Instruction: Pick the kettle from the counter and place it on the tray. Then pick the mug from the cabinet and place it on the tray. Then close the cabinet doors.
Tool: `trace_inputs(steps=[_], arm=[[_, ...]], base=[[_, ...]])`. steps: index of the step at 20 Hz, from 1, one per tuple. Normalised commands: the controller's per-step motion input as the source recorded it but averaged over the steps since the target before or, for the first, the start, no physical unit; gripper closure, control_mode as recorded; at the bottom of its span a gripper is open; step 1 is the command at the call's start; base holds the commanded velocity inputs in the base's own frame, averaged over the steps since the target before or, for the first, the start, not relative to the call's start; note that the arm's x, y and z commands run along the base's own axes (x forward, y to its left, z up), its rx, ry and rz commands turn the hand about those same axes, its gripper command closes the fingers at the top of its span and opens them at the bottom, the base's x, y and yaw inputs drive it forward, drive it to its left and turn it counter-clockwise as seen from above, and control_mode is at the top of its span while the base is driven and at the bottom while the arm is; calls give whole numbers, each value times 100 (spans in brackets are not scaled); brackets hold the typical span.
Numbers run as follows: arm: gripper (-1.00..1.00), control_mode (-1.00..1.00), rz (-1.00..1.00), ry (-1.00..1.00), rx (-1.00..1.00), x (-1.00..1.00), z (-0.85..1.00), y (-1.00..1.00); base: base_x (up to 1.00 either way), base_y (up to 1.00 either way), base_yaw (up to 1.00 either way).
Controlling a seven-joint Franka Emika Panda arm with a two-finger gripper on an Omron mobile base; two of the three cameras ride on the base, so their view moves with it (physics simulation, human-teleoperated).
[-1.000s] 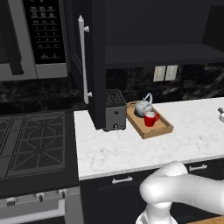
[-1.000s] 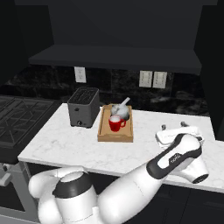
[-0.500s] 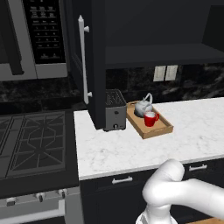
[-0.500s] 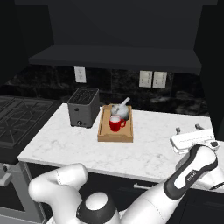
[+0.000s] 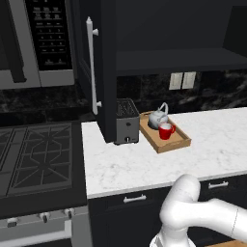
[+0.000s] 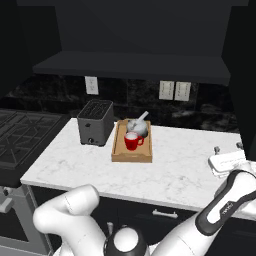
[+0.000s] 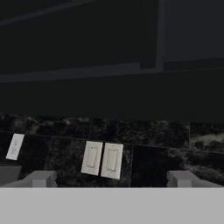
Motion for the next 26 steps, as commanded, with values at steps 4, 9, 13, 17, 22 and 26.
trace_inputs(steps=[4,9,13,17,22,26], arm=[[-100,-100,0,-4,0,0,27,-34],[-100,-100,0,-2,-1,0,37,-21],[-100,-100,0,-6,-6,0,41,-8],[-100,-100,0,-13,-13,-1,37,-1],[-100,-100,2,-26,-20,-23,35,0],[-100,-100,3,-34,-27,-43,30,1]], base=[[0,0,0],[0,0,0],[0,0,0],[0,0,0],[0,0,0],[0,0,0]])
